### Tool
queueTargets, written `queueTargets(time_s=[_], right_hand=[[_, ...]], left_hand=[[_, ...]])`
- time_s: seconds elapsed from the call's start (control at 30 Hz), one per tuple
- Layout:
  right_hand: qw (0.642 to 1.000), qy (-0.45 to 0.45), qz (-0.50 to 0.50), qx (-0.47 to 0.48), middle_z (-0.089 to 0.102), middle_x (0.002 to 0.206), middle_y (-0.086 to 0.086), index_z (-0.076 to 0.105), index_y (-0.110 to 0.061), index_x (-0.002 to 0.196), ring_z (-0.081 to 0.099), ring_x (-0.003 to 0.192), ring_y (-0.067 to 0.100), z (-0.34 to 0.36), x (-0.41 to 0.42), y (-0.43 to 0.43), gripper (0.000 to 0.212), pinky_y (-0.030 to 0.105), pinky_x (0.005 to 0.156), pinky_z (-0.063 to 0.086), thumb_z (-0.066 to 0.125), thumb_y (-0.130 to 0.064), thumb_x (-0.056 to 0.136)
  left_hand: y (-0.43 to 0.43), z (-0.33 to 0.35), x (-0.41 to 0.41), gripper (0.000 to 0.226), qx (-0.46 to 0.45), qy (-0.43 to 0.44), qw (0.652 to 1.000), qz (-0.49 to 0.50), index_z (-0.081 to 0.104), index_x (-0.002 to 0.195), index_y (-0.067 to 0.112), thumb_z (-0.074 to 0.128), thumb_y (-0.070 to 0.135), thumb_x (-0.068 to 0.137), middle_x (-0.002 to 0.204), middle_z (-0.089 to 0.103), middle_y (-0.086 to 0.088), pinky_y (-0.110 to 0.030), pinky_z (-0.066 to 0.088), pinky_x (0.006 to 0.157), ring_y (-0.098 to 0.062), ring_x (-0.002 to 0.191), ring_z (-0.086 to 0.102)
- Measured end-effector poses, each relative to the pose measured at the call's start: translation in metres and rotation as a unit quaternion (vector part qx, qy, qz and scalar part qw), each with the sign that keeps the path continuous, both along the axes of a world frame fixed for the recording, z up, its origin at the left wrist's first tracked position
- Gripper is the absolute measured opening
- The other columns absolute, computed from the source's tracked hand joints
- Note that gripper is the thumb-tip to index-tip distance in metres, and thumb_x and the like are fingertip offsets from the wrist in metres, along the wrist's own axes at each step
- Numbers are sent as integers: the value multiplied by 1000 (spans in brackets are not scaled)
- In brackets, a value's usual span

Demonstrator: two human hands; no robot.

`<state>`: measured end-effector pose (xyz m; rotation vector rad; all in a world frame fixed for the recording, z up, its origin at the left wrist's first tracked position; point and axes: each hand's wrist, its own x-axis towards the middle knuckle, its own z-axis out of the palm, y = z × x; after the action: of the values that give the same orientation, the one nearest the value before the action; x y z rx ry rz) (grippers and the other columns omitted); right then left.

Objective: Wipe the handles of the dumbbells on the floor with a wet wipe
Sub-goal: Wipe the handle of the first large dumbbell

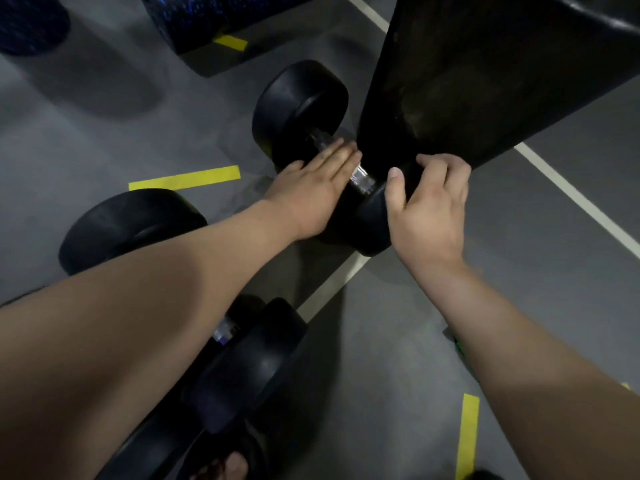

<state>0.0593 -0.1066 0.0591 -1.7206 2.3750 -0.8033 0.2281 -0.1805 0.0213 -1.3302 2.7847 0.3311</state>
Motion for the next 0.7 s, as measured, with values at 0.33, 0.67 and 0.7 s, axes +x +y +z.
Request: queueTargets(time_s=[0.33,0.67,0.7], right_hand=[[997,49,9,-55,54,125,16,58,-3,128,53,111,31,-5,0,4,50,42,96,47,46,-45,104],[998,45,-9,-43,51,129,15,56,-5,130,50,114,32,-9,3,3,49,46,95,47,45,-45,103],[998,45,-11,-39,51,129,15,56,-5,130,49,114,32,-10,3,3,49,46,96,46,44,-44,103]], left_hand=[[2,-2,8,91,14,0,993,-120,-1,162,25,50,5,90,169,-8,10,-40,11,123,-10,155,-10],[8,-1,7,74,-67,-69,995,-33,-9,160,10,19,13,92,169,-11,-6,-49,5,125,-21,156,-7],[4,-2,10,71,-76,-83,994,-10,-10,160,9,19,13,95,169,-12,-7,-46,3,126,-22,156,-7]])
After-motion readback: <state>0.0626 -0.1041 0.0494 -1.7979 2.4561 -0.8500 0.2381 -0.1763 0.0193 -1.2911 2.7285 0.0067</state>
